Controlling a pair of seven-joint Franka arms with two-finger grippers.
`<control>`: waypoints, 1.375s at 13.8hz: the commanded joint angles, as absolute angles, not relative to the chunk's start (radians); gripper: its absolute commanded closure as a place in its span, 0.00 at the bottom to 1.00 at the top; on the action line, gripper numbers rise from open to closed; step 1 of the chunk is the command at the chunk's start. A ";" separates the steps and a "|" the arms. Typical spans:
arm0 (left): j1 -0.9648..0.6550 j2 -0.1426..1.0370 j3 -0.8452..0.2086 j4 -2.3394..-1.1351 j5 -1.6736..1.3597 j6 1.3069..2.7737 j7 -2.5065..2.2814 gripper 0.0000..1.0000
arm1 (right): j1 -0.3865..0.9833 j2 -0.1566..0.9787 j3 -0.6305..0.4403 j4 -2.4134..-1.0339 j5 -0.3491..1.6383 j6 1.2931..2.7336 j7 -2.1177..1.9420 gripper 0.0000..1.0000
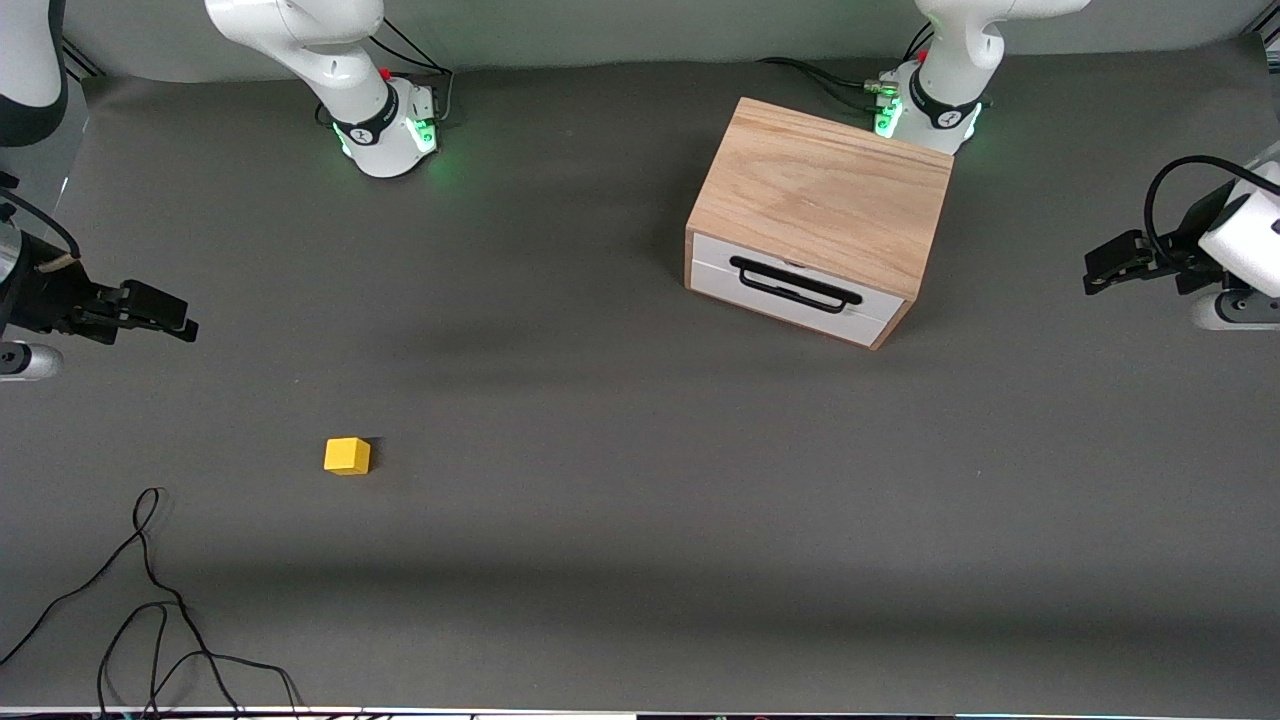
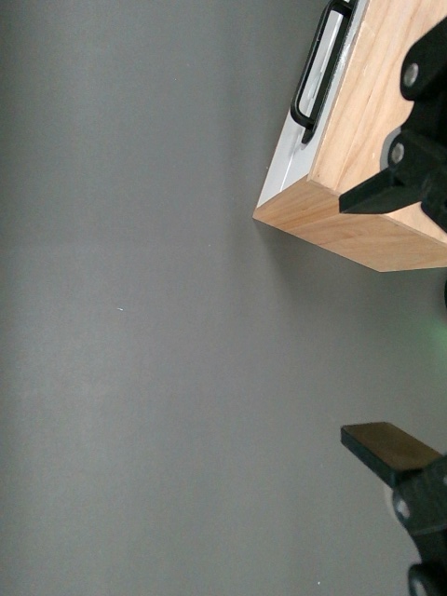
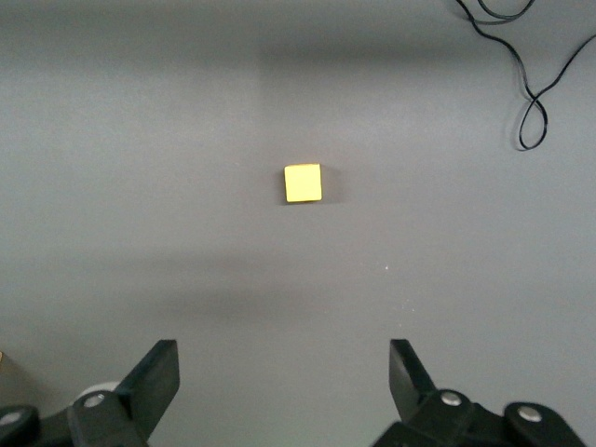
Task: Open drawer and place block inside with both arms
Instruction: 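Reach the left gripper to the drawer handle while the right gripper approaches the cube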
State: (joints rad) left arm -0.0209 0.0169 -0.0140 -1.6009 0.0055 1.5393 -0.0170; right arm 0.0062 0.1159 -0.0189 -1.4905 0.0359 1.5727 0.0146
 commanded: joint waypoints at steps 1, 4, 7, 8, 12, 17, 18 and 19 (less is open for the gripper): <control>-0.025 0.003 -0.012 -1.598 -0.003 1.519 0.002 0.00 | 0.012 0.132 -0.021 -1.471 0.034 1.591 0.040 0.00; -0.029 0.005 -0.014 -1.598 -0.003 1.516 -0.002 0.00 | 0.014 0.141 -0.021 -1.468 0.038 1.592 0.041 0.00; -0.041 0.005 -0.020 -1.598 -0.008 1.505 -0.049 0.00 | 0.034 0.141 -0.021 -1.483 0.035 1.591 0.048 0.00; -0.063 0.003 -0.035 -1.597 -0.009 1.493 -0.133 0.00 | 0.032 0.140 -0.021 -1.505 0.035 1.598 0.046 0.00; -0.107 0.038 -0.194 -1.582 -0.012 1.520 -0.634 0.00 | 0.032 0.134 -0.026 -1.586 0.032 1.682 0.037 0.00; -0.110 0.123 -0.401 -1.582 -0.011 1.653 -1.417 0.00 | 0.032 0.140 -0.031 -1.729 0.032 1.876 0.034 0.00; -0.112 0.142 -0.428 -1.582 -0.008 1.655 -1.554 0.00 | 0.032 0.147 -0.031 -1.739 0.032 1.896 0.026 0.00; -0.118 0.152 -0.448 -1.582 -0.008 1.654 -1.669 0.00 | 0.029 0.167 -0.031 -1.740 0.031 1.908 0.002 0.00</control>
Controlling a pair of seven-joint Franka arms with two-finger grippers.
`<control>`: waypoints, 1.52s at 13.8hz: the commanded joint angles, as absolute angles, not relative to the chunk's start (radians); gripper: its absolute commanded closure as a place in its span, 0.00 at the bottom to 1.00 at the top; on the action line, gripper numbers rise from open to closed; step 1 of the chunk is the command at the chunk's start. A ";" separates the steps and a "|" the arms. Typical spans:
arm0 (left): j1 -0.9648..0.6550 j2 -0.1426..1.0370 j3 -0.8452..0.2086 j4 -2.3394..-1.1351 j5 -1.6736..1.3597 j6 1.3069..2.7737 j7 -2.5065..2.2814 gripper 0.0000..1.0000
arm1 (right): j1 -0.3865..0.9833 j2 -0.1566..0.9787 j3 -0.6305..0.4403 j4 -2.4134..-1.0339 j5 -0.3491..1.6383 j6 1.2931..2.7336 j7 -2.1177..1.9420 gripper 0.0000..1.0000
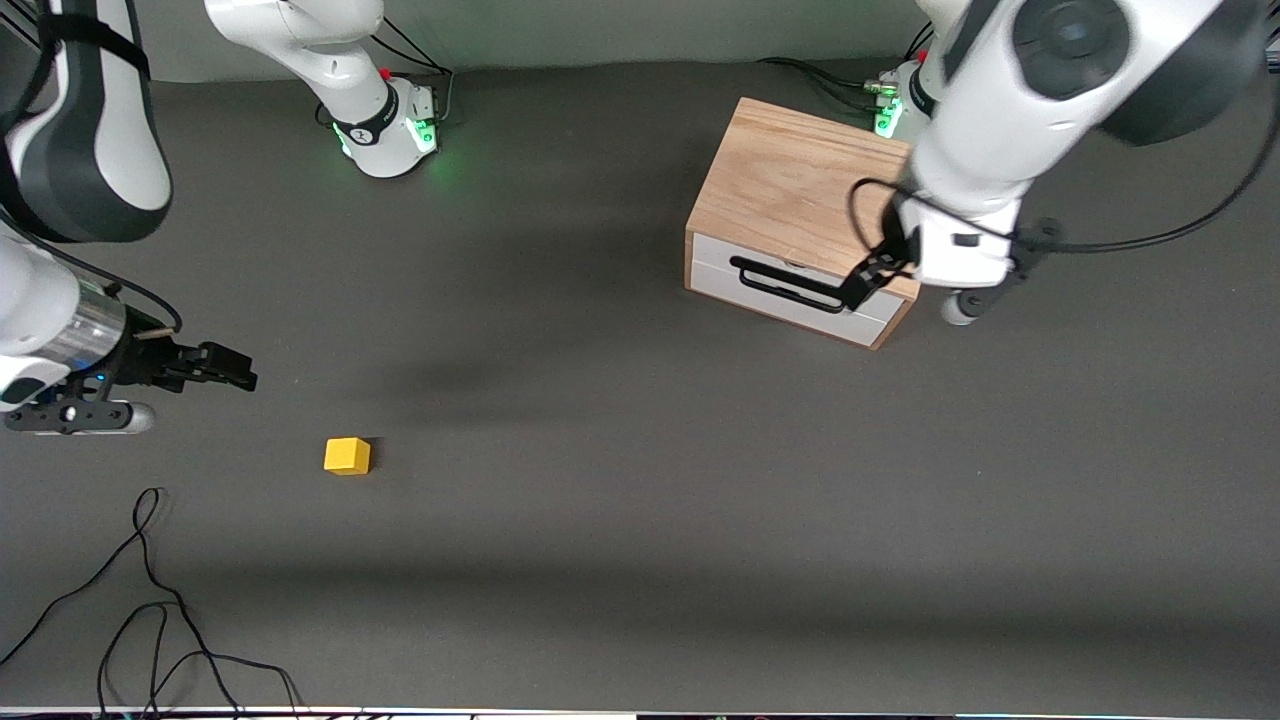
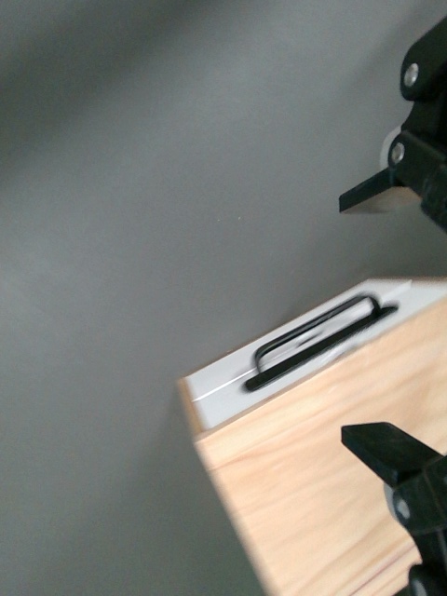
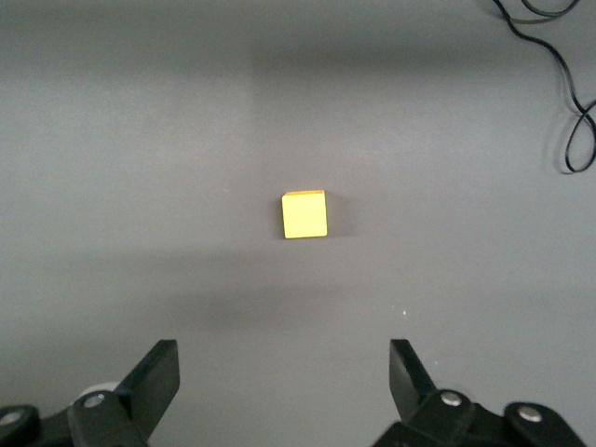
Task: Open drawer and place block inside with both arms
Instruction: 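Reach the left gripper to the drawer handle while the right gripper approaches the cube, then grasp the yellow cube with the right gripper while the left gripper pulls the drawer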
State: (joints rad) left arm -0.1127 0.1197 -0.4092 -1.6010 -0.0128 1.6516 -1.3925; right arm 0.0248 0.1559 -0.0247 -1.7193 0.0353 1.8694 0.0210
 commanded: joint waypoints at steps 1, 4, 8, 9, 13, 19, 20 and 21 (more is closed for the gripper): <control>-0.142 0.159 -0.454 -1.585 -0.006 1.645 -1.772 0.00 | 0.028 0.187 -0.037 -1.740 0.031 1.933 -0.058 0.00; -0.190 0.201 -0.454 -1.588 -0.006 1.602 -1.934 0.00 | 0.025 0.228 -0.051 -1.791 0.035 2.069 -0.068 0.00; -0.207 0.238 -0.456 -1.591 -0.011 1.539 -1.954 0.00 | 0.021 0.328 -0.064 -1.798 0.035 2.184 -0.052 0.00; -0.206 0.251 -0.454 -1.591 -0.009 1.536 -1.950 0.00 | 0.023 0.356 -0.064 -1.795 0.034 2.207 -0.064 0.00; -0.189 0.339 -0.446 -1.627 0.050 1.610 -1.899 0.00 | 0.044 0.428 -0.063 -1.796 0.034 2.273 -0.052 0.00; -0.190 0.434 -0.445 -1.718 0.093 1.763 -1.907 0.00 | 0.072 0.543 -0.060 -1.805 0.038 2.374 0.001 0.00; -0.192 0.448 -0.445 -1.718 0.103 1.766 -1.908 0.00 | 0.078 0.557 -0.060 -1.809 0.038 2.399 0.011 0.00; -0.195 0.460 -0.445 -1.720 0.106 1.769 -1.911 0.00 | 0.081 0.571 -0.060 -1.816 0.040 2.420 0.012 0.00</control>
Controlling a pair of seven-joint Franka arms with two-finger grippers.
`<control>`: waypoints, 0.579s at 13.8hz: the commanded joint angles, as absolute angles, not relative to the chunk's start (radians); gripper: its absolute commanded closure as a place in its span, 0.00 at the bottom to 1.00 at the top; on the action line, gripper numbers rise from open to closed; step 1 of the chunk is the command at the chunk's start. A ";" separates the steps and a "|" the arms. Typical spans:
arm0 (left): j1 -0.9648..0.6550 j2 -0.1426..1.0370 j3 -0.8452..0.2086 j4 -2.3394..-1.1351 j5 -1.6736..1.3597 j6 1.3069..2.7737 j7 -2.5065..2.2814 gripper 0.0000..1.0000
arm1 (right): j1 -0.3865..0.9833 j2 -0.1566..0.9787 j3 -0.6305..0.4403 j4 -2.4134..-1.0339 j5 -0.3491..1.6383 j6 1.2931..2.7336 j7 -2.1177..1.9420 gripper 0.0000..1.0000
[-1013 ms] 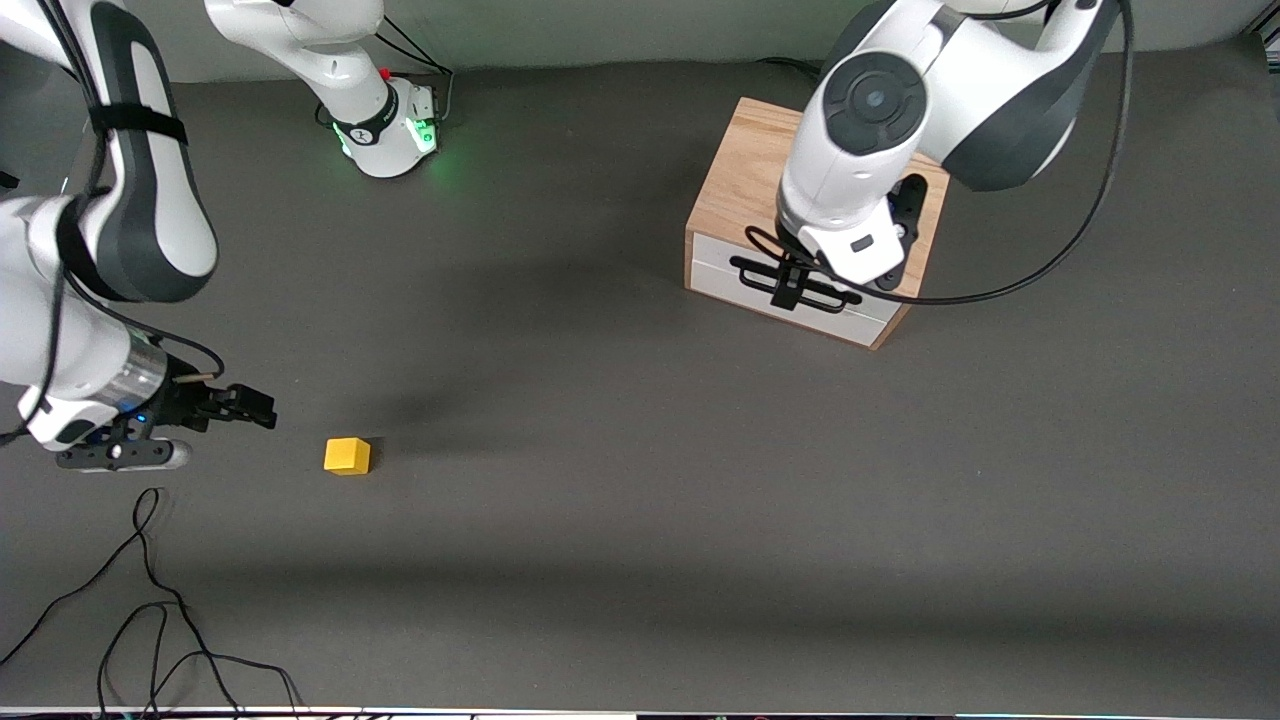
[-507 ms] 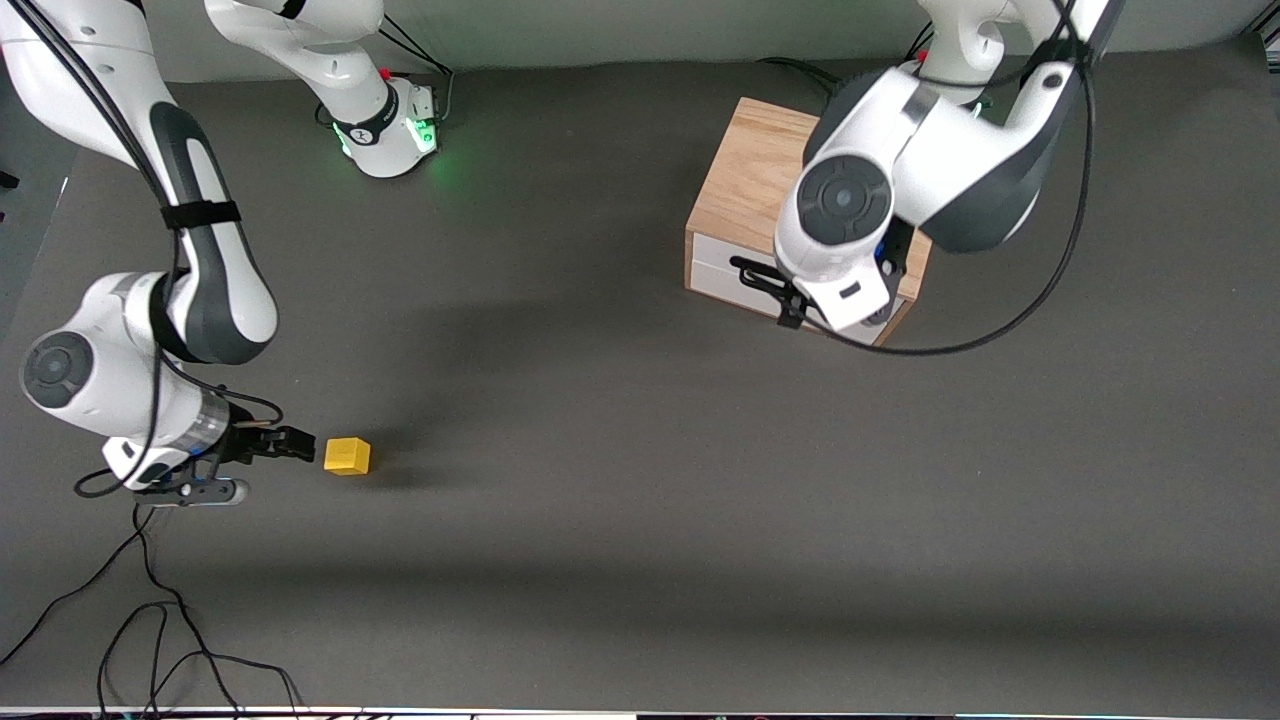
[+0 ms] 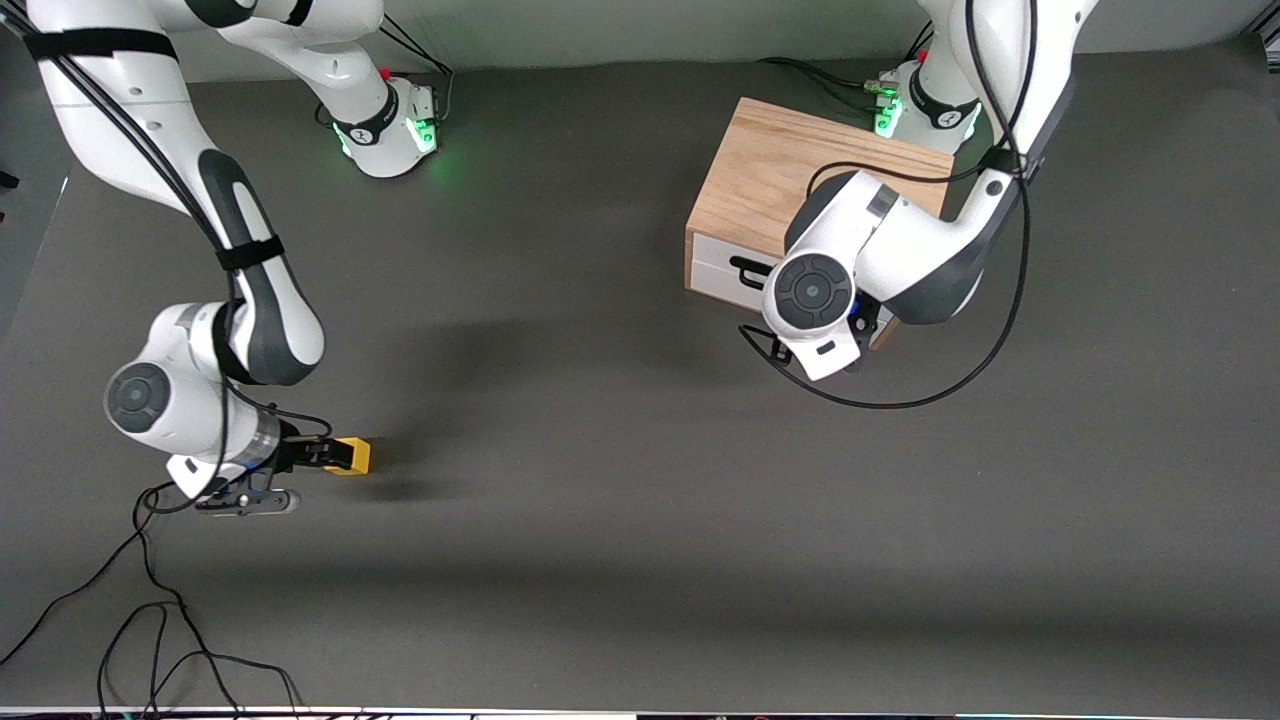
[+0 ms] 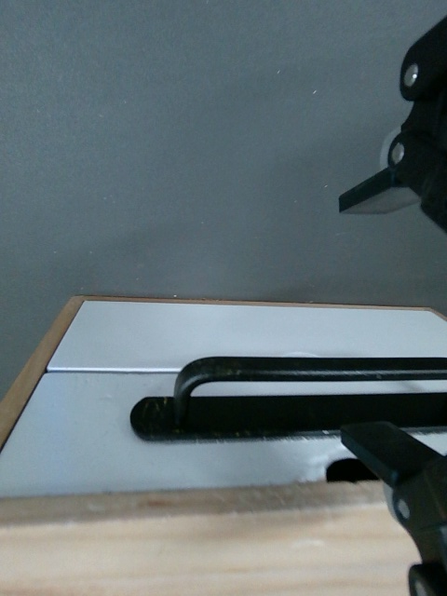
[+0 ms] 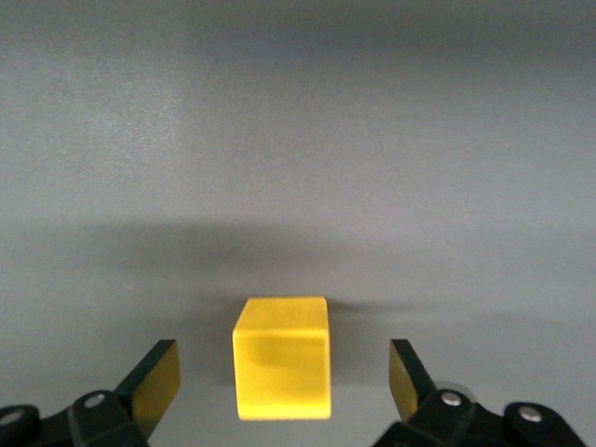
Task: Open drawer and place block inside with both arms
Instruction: 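Grasp the yellow cube with the right gripper while the left gripper pulls the drawer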
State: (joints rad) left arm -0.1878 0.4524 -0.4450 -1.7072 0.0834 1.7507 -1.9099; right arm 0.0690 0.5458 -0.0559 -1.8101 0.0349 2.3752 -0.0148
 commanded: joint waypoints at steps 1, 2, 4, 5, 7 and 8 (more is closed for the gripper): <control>-0.195 0.472 -0.445 -1.723 0.109 1.770 -1.913 0.00 | 0.081 0.574 -0.060 -1.837 0.040 2.456 0.012 0.00; -0.196 0.480 -0.445 -1.723 0.118 1.772 -1.913 0.00 | 0.080 0.580 -0.060 -1.851 0.041 2.480 0.012 0.00; -0.196 0.489 -0.445 -1.724 0.123 1.799 -1.914 0.00 | 0.078 0.591 -0.061 -1.864 0.044 2.487 0.012 0.00; -0.196 0.503 -0.445 -1.723 0.124 1.805 -1.914 0.00 | 0.077 0.591 -0.063 -1.876 0.046 2.496 0.012 0.00; -0.193 0.518 -0.445 -1.721 0.136 1.822 -1.914 0.00 | 0.077 0.581 -0.063 -1.899 0.049 2.497 0.014 0.00; -0.193 0.522 -0.445 -1.721 0.138 1.825 -1.914 0.00 | 0.077 0.572 -0.063 -1.911 0.049 2.497 0.014 0.00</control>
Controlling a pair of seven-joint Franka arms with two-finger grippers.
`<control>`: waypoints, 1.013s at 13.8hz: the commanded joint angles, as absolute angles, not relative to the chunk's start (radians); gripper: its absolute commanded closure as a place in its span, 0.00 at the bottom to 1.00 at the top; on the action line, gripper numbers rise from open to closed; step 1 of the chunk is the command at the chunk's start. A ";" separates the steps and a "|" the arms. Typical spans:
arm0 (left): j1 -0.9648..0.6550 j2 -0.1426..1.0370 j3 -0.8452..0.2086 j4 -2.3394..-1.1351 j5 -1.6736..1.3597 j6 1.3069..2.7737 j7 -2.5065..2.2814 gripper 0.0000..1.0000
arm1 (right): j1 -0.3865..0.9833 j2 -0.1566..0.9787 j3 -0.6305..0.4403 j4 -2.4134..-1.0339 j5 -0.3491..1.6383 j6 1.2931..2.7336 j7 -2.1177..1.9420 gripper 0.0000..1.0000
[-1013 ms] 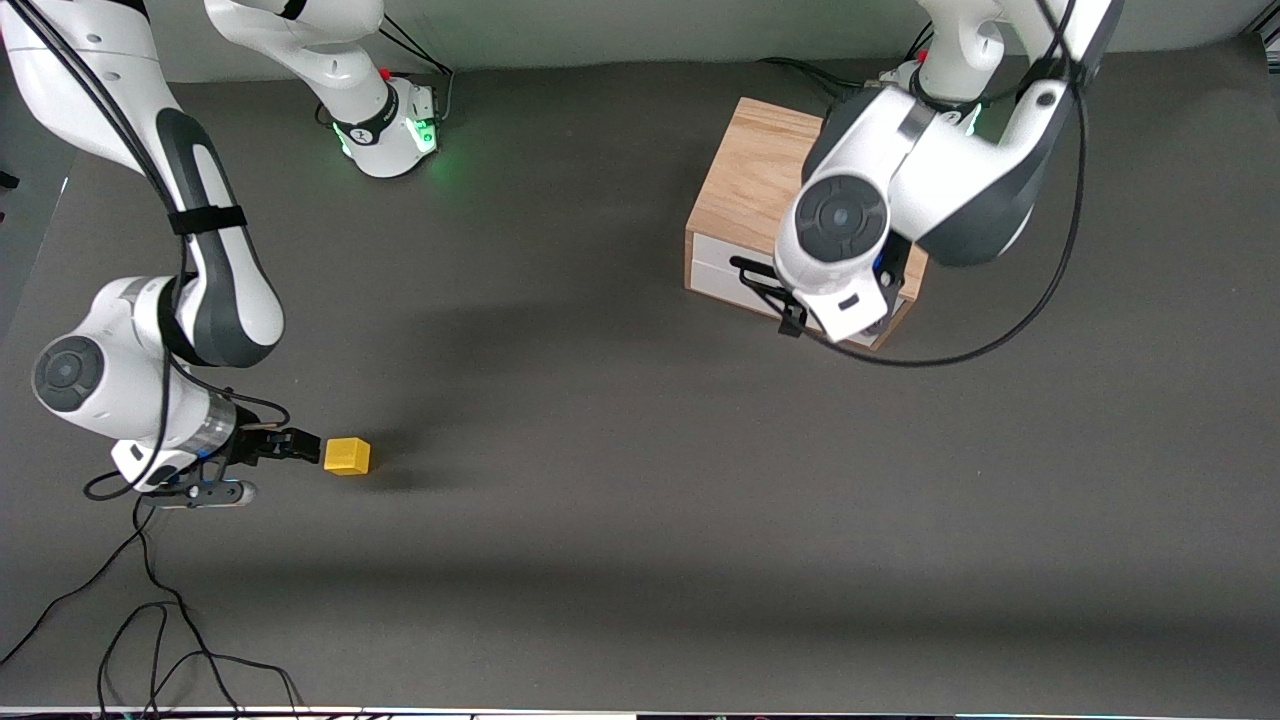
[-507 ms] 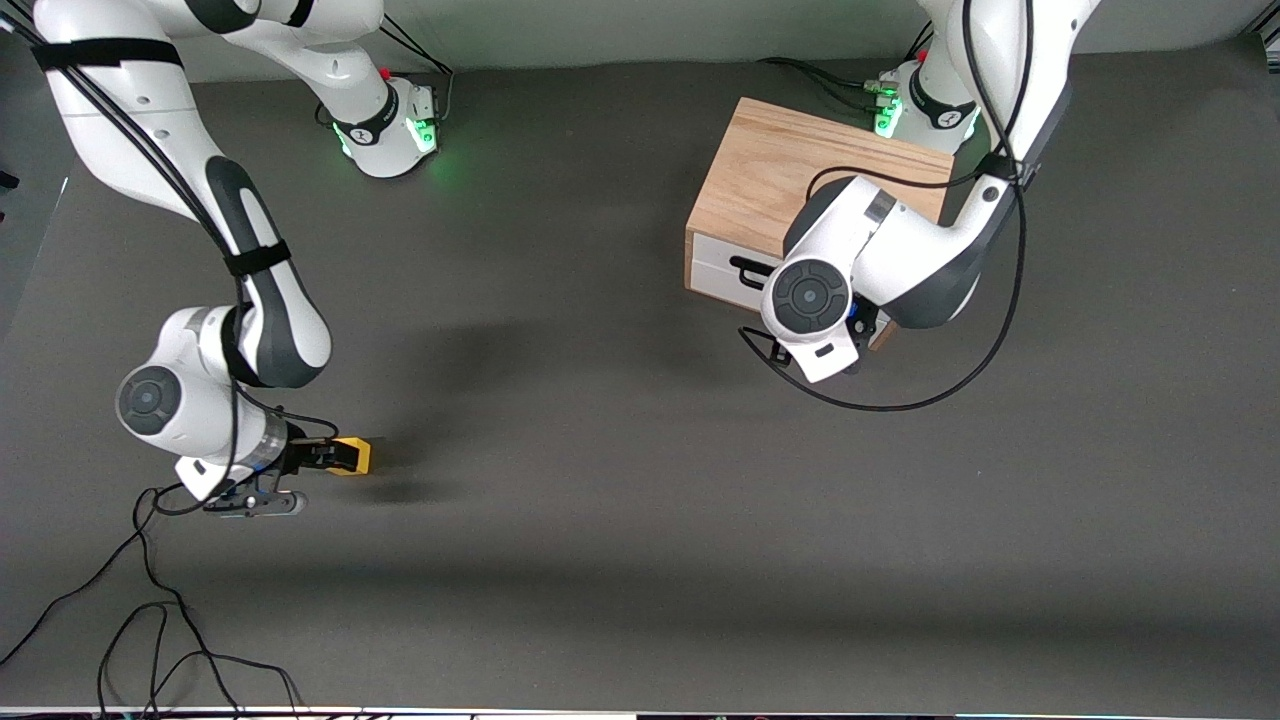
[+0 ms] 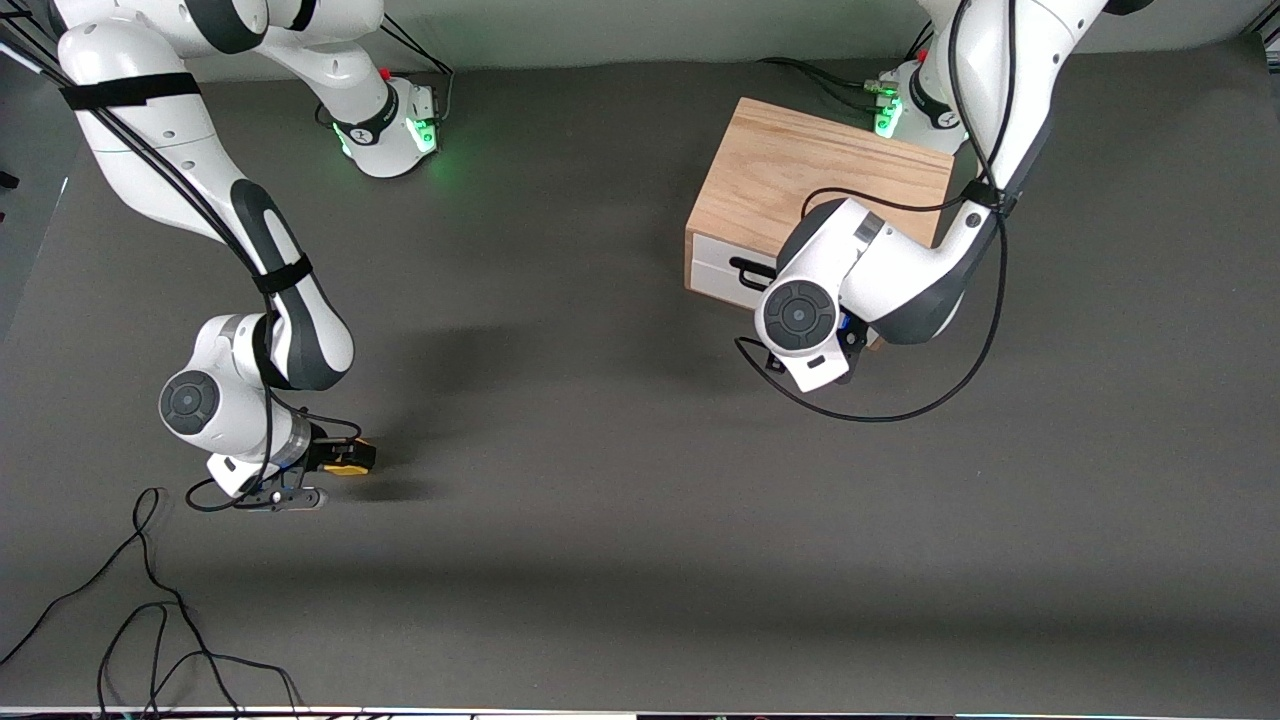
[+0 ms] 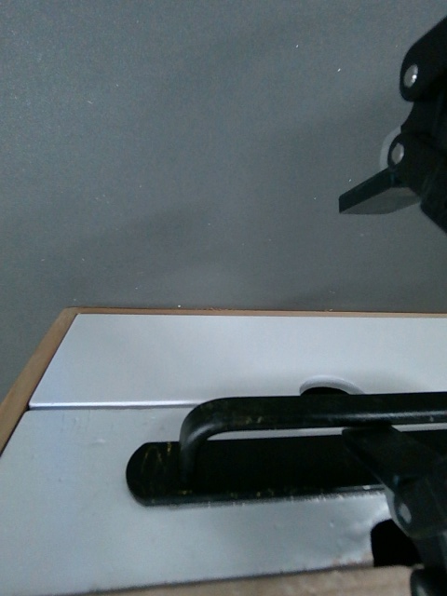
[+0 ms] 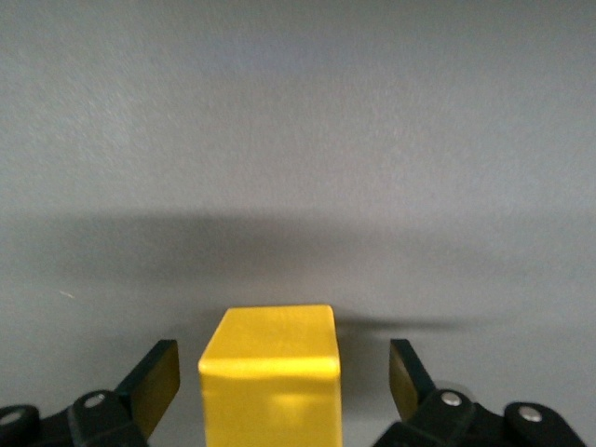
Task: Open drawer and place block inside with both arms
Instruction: 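Grasp the yellow cube with the right gripper while the left gripper pulls the drawer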
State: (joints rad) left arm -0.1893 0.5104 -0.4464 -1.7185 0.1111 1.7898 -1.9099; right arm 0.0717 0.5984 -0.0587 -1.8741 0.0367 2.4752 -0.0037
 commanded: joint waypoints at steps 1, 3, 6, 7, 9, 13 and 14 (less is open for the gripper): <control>-0.193 0.523 -0.445 -1.718 0.140 1.827 -1.914 0.00 | 0.075 0.562 -0.063 -1.919 0.049 2.496 0.012 0.00; -0.195 0.531 -0.445 -1.717 0.141 1.828 -1.914 0.00 | 0.075 0.561 -0.064 -1.921 0.049 2.496 0.012 0.07; -0.196 0.544 -0.445 -1.683 0.170 1.853 -1.916 0.00 | 0.075 0.568 -0.063 -1.917 0.049 2.499 0.012 0.31; -0.196 0.548 -0.445 -1.680 0.173 1.880 -1.916 0.00 | 0.075 0.568 -0.063 -1.917 0.049 2.499 0.012 0.38; -0.196 0.563 -0.445 -1.675 0.178 1.933 -1.916 0.00 | 0.075 0.568 -0.063 -1.914 0.049 2.499 0.014 0.57; -0.202 0.635 -0.445 -1.562 0.198 1.982 -1.913 0.00 | 0.075 0.560 -0.064 -1.913 0.048 2.491 0.014 0.72; -0.206 0.664 -0.445 -1.519 0.213 1.982 -1.913 0.00 | 0.075 0.555 -0.063 -1.911 0.049 2.487 0.014 0.76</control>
State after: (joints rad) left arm -0.1894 0.5526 -0.4496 -1.6552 0.1701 1.9323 -1.9099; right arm 0.0710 0.5901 -0.0603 -1.8869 0.0374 2.4780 -0.0007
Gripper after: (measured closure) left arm 0.000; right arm 0.454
